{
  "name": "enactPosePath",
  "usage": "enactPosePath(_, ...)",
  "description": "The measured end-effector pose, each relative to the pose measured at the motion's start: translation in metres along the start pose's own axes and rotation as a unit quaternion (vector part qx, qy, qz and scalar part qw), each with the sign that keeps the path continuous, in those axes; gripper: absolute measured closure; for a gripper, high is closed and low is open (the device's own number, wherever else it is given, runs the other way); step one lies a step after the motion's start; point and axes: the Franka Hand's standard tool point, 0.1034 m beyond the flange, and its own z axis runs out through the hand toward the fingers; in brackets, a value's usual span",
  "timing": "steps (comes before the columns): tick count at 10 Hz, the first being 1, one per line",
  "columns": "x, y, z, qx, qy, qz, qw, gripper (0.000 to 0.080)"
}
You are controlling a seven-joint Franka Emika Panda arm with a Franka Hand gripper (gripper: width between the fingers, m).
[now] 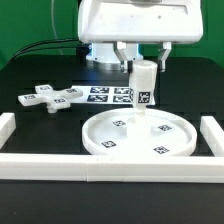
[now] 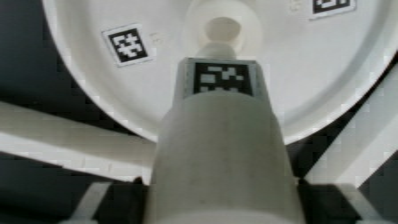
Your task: Assemble round table
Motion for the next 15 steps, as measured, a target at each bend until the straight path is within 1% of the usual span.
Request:
enactPosePath(3,-0.004,0.000,0.006,0.001,-0.005,0.000,1.000,0.0390)
enactPosePath(7,-0.009,0.004,0.010,0.000,-0.009,-0.001,1.000,0.0390)
enactPosePath(11,-0.018,0.003,0.021,0.003,-0.021,0.000,1.000,0.0390)
enactPosePath(15,-0.016,0.003,0.022,0.001,-0.014,0.000,1.000,0.0390)
